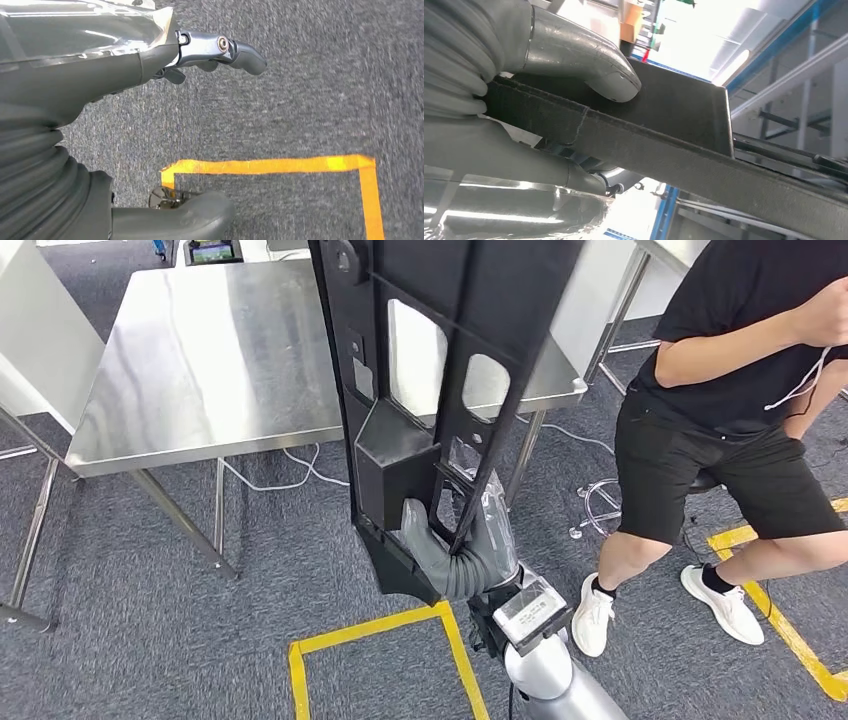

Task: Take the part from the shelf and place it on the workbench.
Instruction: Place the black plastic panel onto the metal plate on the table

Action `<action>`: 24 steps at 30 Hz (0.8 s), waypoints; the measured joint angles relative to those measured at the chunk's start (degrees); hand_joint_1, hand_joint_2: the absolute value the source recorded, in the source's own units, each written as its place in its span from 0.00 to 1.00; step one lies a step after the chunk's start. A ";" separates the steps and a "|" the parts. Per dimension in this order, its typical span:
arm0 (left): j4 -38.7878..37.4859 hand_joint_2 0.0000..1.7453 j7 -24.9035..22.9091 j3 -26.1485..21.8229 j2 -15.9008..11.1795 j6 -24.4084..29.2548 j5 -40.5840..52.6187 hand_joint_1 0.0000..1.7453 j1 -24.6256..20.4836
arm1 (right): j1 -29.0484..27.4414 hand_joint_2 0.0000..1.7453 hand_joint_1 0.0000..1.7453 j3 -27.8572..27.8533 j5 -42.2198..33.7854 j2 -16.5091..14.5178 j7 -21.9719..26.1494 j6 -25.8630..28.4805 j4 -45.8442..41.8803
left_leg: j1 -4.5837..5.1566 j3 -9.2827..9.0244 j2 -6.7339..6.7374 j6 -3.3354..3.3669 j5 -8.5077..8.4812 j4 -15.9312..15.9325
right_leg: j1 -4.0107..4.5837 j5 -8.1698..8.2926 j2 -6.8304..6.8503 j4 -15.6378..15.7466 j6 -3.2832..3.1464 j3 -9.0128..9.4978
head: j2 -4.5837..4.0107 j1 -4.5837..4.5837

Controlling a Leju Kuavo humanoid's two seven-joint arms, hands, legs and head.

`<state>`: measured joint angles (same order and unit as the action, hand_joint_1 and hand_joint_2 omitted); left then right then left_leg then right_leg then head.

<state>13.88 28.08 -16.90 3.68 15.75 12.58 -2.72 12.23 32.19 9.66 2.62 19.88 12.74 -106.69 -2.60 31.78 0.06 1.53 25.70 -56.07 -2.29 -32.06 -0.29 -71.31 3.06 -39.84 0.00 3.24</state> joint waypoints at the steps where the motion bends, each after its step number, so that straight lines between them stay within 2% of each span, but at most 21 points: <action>1: 0.00 1.00 -0.13 0.00 0.01 -0.05 0.09 0.00 0.01 | -0.19 1.00 1.00 -0.01 0.02 0.10 -0.03 0.01 0.01 | 0.11 -0.15 -0.09 0.03 0.18 -0.02 | 0.06 -0.11 0.00 -1.60 0.15 -1.21 | 0.00 0.01; 2: 0.00 1.00 -0.24 0.00 0.03 -0.08 0.22 0.00 0.03 | -0.32 1.00 1.00 -0.02 0.03 0.18 -0.04 0.01 0.01 | 0.17 -0.37 -0.23 -0.05 0.38 -0.05 | 0.11 0.81 0.00 -0.87 0.52 -1.19 | 0.00 0.01; 3: 0.00 1.00 -0.34 0.00 0.05 -0.10 0.36 0.00 0.04 | -0.38 1.00 1.00 -0.02 0.03 0.23 -0.04 0.02 0.01 | 0.19 -0.70 -0.38 -0.19 0.65 -0.08 | 0.10 2.54 0.04 2.10 0.95 -0.01 | 0.00 0.02; 4: 0.00 1.00 -0.43 -0.01 0.07 -0.10 0.49 0.00 0.06 | -0.39 1.00 1.00 -0.03 0.02 0.25 -0.04 0.03 0.01 | 0.19 -1.08 -0.49 -0.44 0.99 -0.11 | 0.05 4.66 0.16 6.49 1.29 1.87 | 0.00 0.05; 5: 0.00 1.00 -0.49 -0.02 0.07 -0.10 0.59 0.00 0.04 | -0.38 1.00 1.00 -0.02 0.02 0.24 -0.04 0.03 0.01 | 0.33 -1.31 -0.59 -0.81 1.37 -0.21 | 0.19 6.34 0.26 10.26 1.34 3.74 | 0.00 0.07; 6: -0.01 1.00 -0.56 -0.03 0.05 -0.09 0.65 0.00 0.03 | -0.39 1.00 1.00 -0.02 0.02 0.23 -0.05 0.04 0.00 | 0.47 -1.46 -0.63 -1.17 1.69 -0.30 | 0.33 7.39 0.32 12.88 1.04 4.99 | 0.01 0.05; 7: -0.01 1.00 -0.62 -0.04 0.03 -0.09 0.69 0.00 0.02 | -0.42 1.00 1.00 -0.01 0.02 0.21 -0.10 0.04 -0.02 | 0.61 -1.51 -0.65 -1.50 1.95 -0.34 | 0.50 7.75 0.35 14.10 0.50 5.57 | 0.01 -0.01; 8: -0.02 1.00 -0.67 -0.06 0.01 -0.08 0.72 0.00 0.00 | -0.44 1.00 1.00 0.01 0.02 0.19 -0.16 0.04 -0.03 | 0.70 -1.55 -0.63 -1.80 2.10 -0.24 | 0.79 7.54 0.27 13.99 -0.15 5.64 | 0.01 -0.06; 11: 0.04 1.00 -0.67 -0.16 0.01 -0.08 0.82 0.00 -0.06 | -0.41 1.00 1.00 0.01 0.09 0.05 -0.39 -0.11 -0.14 | 0.32 -1.56 -0.43 -2.57 3.15 -0.96 | 0.58 6.96 0.10 14.26 -1.88 6.32 | 0.01 -0.15; 12: 0.07 1.00 -0.64 -0.23 0.02 -0.08 0.86 0.00 -0.10 | -0.38 1.00 1.00 0.01 0.13 -0.04 -0.44 -0.20 -0.19 | 0.25 -0.57 -0.35 -2.70 4.24 -3.11 | 0.45 6.73 0.10 14.41 -2.42 6.82 | 0.01 -0.20; 13: 0.09 1.00 -0.62 -0.35 0.01 -0.05 0.89 0.00 -0.08 | -0.37 1.00 1.00 0.01 0.16 -0.14 -0.48 -0.30 -0.21 | 0.21 1.28 -0.28 -2.70 5.68 -6.59 | 0.53 6.45 0.12 14.46 -2.89 7.24 | 0.00 -0.24; 15: 0.09 1.00 -0.62 -0.67 -0.04 0.03 0.81 0.00 0.10 | -0.38 1.00 1.00 0.03 0.11 -0.26 -0.54 -0.55 -0.18 | 0.22 6.36 -0.24 -2.65 8.18 -14.80 | 1.04 5.84 0.15 14.46 -3.70 7.91 | 0.00 -0.29; 16: 0.09 1.00 -0.62 -0.83 -0.07 0.10 0.75 0.00 0.25 | -0.40 1.00 1.00 0.04 0.06 -0.29 -0.57 -0.69 -0.16 | 0.24 8.38 -0.24 -2.54 8.11 -17.15 | 1.31 5.52 0.09 14.46 -3.93 8.27 | 0.00 -0.29; 17: 0.09 1.00 -0.60 -0.97 -0.07 0.16 0.70 0.00 0.38 | -0.41 1.00 1.00 0.05 -0.02 -0.31 -0.58 -0.81 -0.14 | 0.28 9.35 -0.24 -2.32 6.78 -17.26 | 1.53 5.16 -0.02 14.45 -4.04 8.71 | 0.00 -0.30; 18: 0.09 1.00 -0.57 -1.09 -0.07 0.21 0.67 0.00 0.48 | -0.41 1.00 1.00 0.07 -0.11 -0.32 -0.58 -0.93 -0.12 | 0.35 9.15 -0.23 -1.99 4.38 -15.13 | 1.71 4.76 -0.13 14.45 -4.04 9.26 | 0.00 -0.29; 19: 0.09 1.00 -0.53 -1.24 -0.09 0.26 0.66 0.00 0.54 | -0.38 1.00 1.00 0.08 -0.21 -0.34 -0.57 -1.04 -0.11 | 0.51 8.01 -0.23 -1.52 1.40 -11.26 | 1.82 4.30 -0.22 14.47 -3.95 9.87 | 0.00 -0.29; 20: 0.08 1.00 -0.49 -1.40 -0.15 0.27 0.66 0.00 0.57 | -0.33 1.00 1.00 0.08 -0.31 -0.35 -0.55 -1.12 -0.08 | 0.76 6.65 -0.21 -1.02 -0.69 -7.77 | 1.97 3.86 -0.26 14.51 -3.79 10.29 | 0.00 -0.24; 21: 0.07 1.00 -0.42 -1.53 -0.17 0.29 0.66 0.00 0.59 | -0.23 1.00 1.00 0.08 -0.38 -0.36 -0.52 -1.20 -0.04 | 1.06 5.37 -0.18 -0.55 -1.93 -4.92 | 2.09 3.51 -0.30 14.51 -3.59 10.57 | 0.01 -0.25; 22: 0.05 1.00 -0.37 -1.63 -0.22 0.30 0.66 0.00 0.59 | -0.16 1.00 1.00 0.09 -0.43 -0.39 -0.50 -1.25 -0.01 | 1.36 4.57 -0.16 -0.22 -2.27 -3.25 | 2.14 3.27 -0.31 14.52 -3.34 10.63 | 0.01 -0.30; 24: 0.04 1.00 -0.26 -1.83 -0.26 0.33 0.66 0.00 0.65 | -0.01 1.00 1.00 0.11 -0.48 -0.43 -0.47 -1.31 0.03 | 1.75 4.02 -0.20 0.10 -1.66 -2.45 | 2.15 3.09 -0.29 14.75 -2.75 10.65 | 0.01 -0.42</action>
<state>13.92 27.82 -18.72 3.42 16.09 13.25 -2.07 12.22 32.30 9.18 2.20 19.41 11.44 -106.66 -0.85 35.81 -0.14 1.63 24.03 -58.52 -0.14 -28.97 -0.58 -56.56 0.32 -29.20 0.01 2.82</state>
